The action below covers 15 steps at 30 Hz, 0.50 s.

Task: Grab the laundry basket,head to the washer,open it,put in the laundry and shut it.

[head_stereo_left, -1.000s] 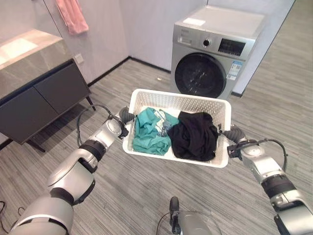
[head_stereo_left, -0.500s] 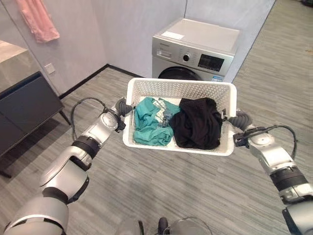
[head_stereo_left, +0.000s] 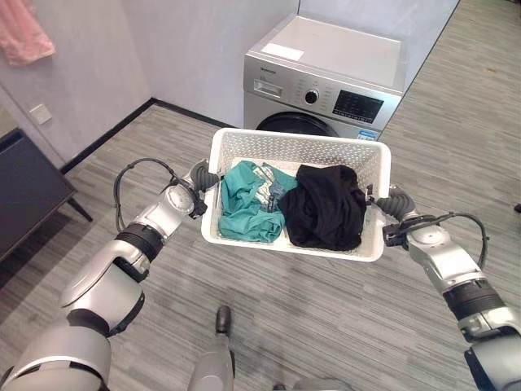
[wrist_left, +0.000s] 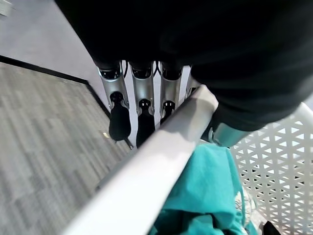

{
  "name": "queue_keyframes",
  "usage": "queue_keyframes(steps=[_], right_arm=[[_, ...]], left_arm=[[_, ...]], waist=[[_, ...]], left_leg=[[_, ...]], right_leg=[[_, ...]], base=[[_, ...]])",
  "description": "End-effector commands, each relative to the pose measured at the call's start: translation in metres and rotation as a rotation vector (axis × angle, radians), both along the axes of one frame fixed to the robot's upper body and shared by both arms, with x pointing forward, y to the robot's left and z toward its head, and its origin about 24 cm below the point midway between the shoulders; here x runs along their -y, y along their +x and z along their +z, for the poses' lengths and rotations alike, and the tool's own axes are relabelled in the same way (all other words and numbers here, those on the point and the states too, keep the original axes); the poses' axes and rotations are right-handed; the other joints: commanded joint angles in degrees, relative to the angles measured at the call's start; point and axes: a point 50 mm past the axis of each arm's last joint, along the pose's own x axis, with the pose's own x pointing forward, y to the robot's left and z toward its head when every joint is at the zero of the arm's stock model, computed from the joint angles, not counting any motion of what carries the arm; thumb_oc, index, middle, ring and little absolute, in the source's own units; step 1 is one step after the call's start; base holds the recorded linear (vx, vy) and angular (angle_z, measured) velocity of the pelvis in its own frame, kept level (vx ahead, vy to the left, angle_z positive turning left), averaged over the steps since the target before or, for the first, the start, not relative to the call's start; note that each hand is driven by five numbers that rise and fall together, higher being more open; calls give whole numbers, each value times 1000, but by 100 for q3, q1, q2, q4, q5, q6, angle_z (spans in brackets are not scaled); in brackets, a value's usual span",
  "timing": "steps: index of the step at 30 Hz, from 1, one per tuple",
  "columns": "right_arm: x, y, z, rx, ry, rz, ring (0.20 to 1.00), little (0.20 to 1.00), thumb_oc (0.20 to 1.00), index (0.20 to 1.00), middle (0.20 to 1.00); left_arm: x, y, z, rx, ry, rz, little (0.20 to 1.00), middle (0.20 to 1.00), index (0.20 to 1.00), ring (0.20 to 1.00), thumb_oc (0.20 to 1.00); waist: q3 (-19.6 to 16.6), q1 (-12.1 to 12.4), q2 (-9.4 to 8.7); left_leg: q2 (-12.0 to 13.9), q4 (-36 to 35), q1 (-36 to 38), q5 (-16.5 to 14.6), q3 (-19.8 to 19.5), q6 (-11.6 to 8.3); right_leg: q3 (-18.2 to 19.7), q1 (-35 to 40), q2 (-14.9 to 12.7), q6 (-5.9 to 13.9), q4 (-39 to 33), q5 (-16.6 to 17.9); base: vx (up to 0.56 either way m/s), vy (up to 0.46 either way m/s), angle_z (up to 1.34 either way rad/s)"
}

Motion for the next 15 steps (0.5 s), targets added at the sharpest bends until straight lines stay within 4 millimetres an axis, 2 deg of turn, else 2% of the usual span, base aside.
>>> queue_keyframes(steps=[1,2,3,5,6,7,8,9,11,12,13,15], right_arm=[[-40,16,78,362,68,194,200,200,200,200,200],[-50,20,77,359,71,210,200,200,200,200,200],[-53,22,74,348,72,213,200,200,200,200,200],[-61,26,68,326,79,221,200,200,200,200,200],[-62,26,68,326,79,222,200,200,200,200,200],[-64,28,64,307,82,222,200,200,200,200,200],[-64,28,64,307,82,222,200,200,200,200,200],[-64,28,67,317,84,223,200,200,200,200,200],[-60,28,74,335,82,213,200,200,200,200,200],[-54,28,81,354,68,202,200,200,200,200,200],[-53,28,83,361,62,201,200,200,200,200,200],[-45,27,94,382,19,188,200,200,200,200,200]], left_arm=[[75,1,55,220,-42,-291,200,200,200,200,200],[76,-1,57,228,-49,-301,200,200,200,200,200],[75,-1,56,223,-48,-302,200,200,200,200,200],[72,-1,52,211,-45,-289,200,200,200,200,200],[71,-1,52,211,-45,-288,200,200,200,200,200],[72,-1,52,203,-56,-287,200,200,200,200,200],[72,-1,52,203,-56,-287,200,200,200,200,200],[76,-1,57,217,-72,-299,200,200,200,200,200],[82,-2,64,237,-77,-314,200,200,200,200,200],[85,-1,73,263,-79,-324,200,200,200,200,200],[87,-2,77,274,-82,-333,200,200,200,200,200],[91,-5,86,307,-78,-366,200,200,200,200,200]], waist=[[-857,280,134],[-824,274,175],[-798,270,215],[-783,303,305],[-773,282,289],[-780,288,327],[-778,272,325],[-773,250,344],[-775,222,355],[-787,209,325],[-802,197,330],[-807,171,353]], left_leg=[[128,210,361,-91,60,94],[4,193,644,-295,179,287],[-14,155,788,-356,247,358],[-65,46,1048,-461,423,438],[-84,32,1064,-454,410,441],[-111,-46,1227,-527,537,467],[-114,-55,1234,-523,523,467],[-80,-102,1329,-587,598,421],[-45,-69,1345,-664,598,355],[-40,-4,1333,-766,586,283],[-36,11,1345,-810,580,259],[-34,76,1404,-937,579,220]], right_leg=[[-279,-860,-318,486,1053,697],[-357,-1179,-477,607,1928,1126],[-509,-1325,-589,627,2316,1181],[-1060,-1491,-945,606,2698,1286],[-1073,-1481,-967,608,2719,1267],[-1558,-1609,-1216,604,2704,1277],[-1575,-1596,-1221,603,2702,1271],[-1915,-1685,-1329,585,2346,1153],[-2122,-1703,-1365,571,1772,1055],[-2162,-1684,-1382,585,1024,1010],[-2119,-1665,-1356,599,678,1032],[-1662,-1741,-1244,679,-21,1248]], base=[[256,261,-81],[221,254,-77],[294,342,-55],[160,209,-2],[192,180,-13],[132,98,-27],[256,133,-13],[172,29,12],[210,-35,14],[198,-112,10],[245,-135,24],[199,-92,15]])
